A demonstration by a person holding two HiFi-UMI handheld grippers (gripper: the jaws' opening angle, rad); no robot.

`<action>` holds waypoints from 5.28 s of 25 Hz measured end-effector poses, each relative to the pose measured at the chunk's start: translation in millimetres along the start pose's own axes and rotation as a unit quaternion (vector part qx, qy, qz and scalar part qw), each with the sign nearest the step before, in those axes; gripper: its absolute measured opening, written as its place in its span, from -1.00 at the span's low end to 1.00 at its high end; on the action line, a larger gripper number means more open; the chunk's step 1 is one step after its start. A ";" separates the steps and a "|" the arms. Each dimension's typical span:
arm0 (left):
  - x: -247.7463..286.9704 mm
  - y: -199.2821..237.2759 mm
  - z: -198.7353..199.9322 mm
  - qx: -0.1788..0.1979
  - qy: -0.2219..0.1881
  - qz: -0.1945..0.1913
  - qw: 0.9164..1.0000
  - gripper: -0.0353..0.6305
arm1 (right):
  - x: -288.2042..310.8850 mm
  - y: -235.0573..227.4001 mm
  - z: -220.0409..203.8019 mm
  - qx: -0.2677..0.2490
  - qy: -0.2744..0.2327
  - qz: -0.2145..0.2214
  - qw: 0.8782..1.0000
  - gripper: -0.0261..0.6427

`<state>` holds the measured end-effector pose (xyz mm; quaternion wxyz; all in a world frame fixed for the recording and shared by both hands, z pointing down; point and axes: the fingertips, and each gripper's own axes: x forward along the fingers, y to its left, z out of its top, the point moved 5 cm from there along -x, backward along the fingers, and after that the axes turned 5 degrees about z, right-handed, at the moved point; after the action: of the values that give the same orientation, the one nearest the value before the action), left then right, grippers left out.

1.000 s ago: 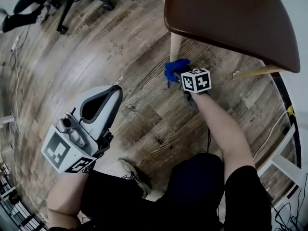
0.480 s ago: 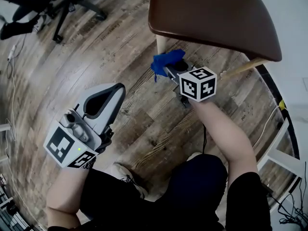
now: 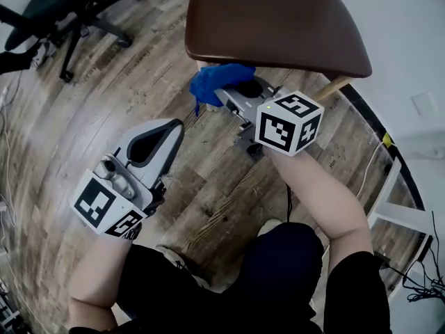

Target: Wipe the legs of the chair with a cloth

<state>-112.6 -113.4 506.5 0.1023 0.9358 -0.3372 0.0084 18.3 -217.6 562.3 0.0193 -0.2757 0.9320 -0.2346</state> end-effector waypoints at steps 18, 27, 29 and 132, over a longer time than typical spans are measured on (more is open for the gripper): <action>20.4 -0.1 -7.8 0.003 0.001 -0.001 1.000 -0.89 | -233.3 -110.8 58.7 0.039 -0.057 -0.243 0.967 -0.73; 28.7 -0.7 -12.5 0.002 0.014 -0.003 1.000 -0.89 | -250.4 -141.6 35.7 0.051 -0.058 -0.258 0.963 -0.73; 27.9 -0.3 -14.6 0.003 0.019 -0.001 1.000 -0.89 | -248.5 -151.8 16.7 0.051 -0.052 -0.262 0.962 -0.73; -271.2 -395.7 502.8 -0.144 0.104 -0.058 0.982 -0.90 | -394.0 635.2 386.6 0.094 -0.061 -0.117 0.987 -0.73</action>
<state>-98.4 255.6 -82.3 0.2707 0.9232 -0.2678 0.0514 95.4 292.3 -102.8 0.0741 -0.3939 0.8640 -0.3047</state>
